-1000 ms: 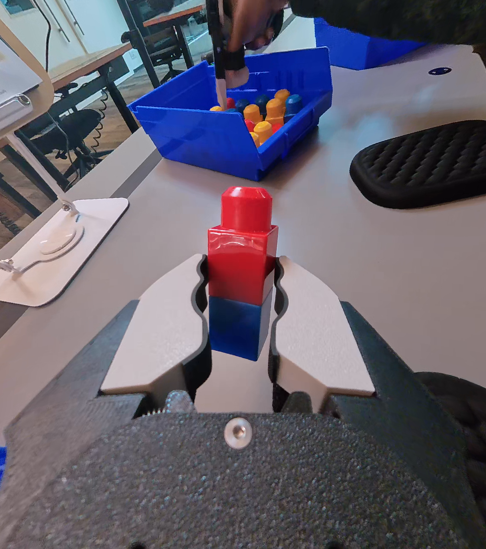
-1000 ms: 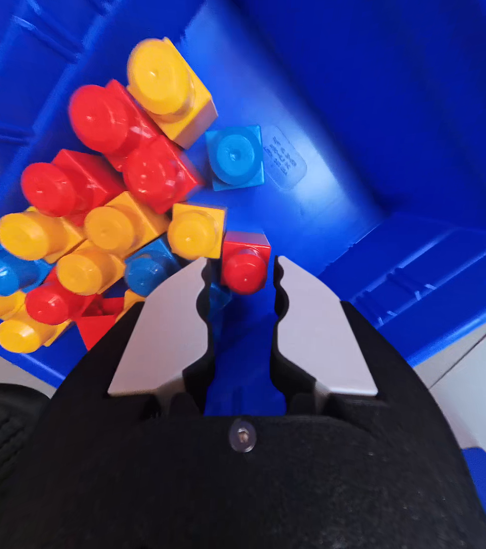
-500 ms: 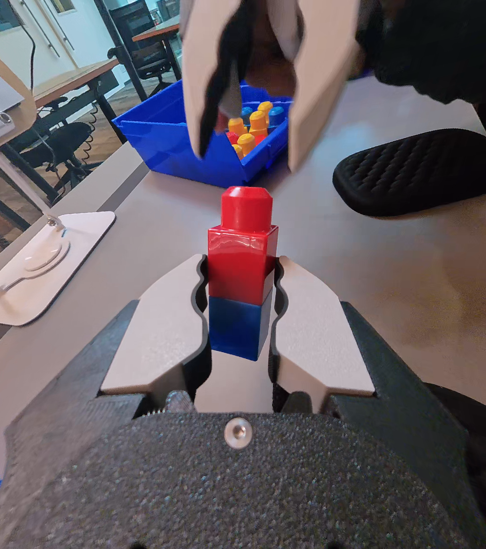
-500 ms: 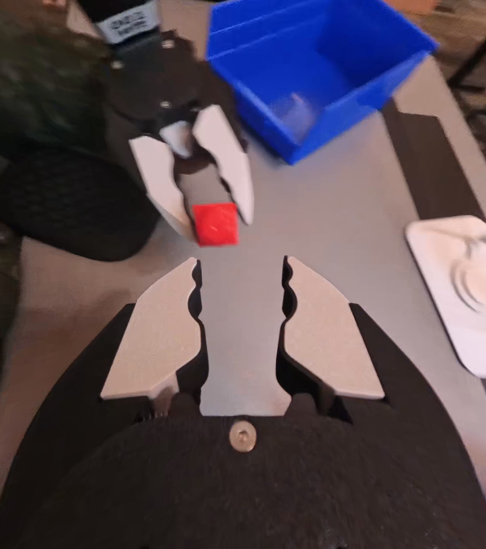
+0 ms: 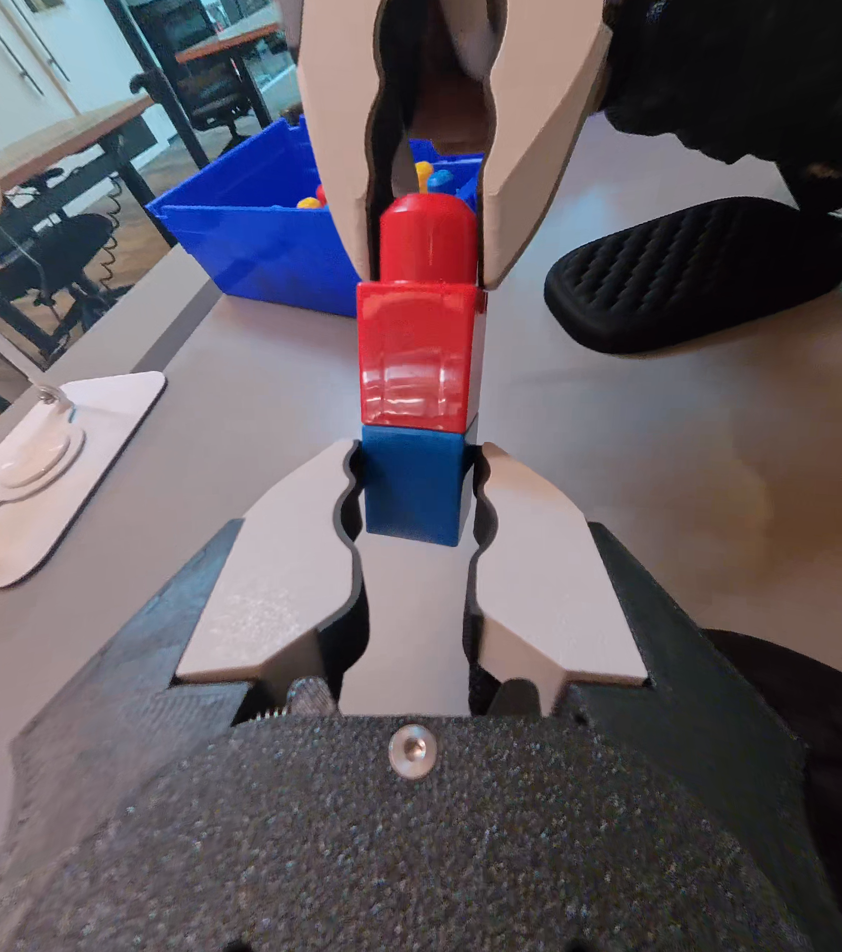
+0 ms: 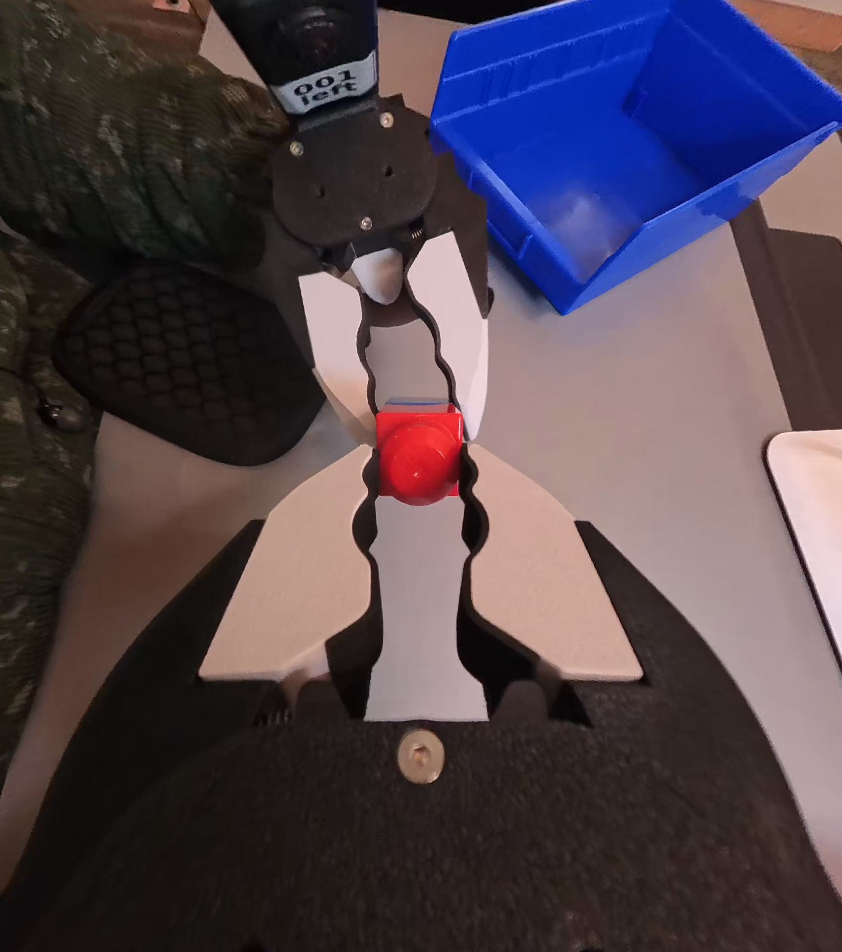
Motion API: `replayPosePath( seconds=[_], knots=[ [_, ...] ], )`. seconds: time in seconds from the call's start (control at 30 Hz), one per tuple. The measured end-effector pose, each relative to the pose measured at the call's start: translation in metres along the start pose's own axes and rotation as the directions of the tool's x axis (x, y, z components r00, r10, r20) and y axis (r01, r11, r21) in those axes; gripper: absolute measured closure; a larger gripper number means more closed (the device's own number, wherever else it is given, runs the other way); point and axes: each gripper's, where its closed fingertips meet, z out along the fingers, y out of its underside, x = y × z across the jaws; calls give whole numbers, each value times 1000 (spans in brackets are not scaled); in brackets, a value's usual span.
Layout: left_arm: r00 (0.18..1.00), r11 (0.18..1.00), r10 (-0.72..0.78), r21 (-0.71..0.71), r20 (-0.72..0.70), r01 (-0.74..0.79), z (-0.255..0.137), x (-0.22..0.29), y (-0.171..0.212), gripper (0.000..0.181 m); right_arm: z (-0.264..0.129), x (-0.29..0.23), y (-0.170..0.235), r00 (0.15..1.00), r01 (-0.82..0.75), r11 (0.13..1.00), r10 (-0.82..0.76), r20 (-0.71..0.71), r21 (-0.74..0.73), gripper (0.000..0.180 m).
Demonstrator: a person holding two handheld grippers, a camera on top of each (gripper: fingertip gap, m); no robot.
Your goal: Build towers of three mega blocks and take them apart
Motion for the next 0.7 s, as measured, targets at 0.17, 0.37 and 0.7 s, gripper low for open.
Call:
replayPosePath(
  seconds=[0.17,0.37,0.7],
  knots=[
    [999,992,28,-124,32,-24,0,-10,24,144,-33,8,-15,999,-45,995,46,-5,93,150],
    [990,992,-123,17,66,122,-10,-29,10,144,-155,116,1,827,-93,991,131,-546,97,150],
    [984,990,-124,81,125,114,-17,-37,1,143,-244,257,221,457,-640,750,200,-867,-165,150]
  ],
)
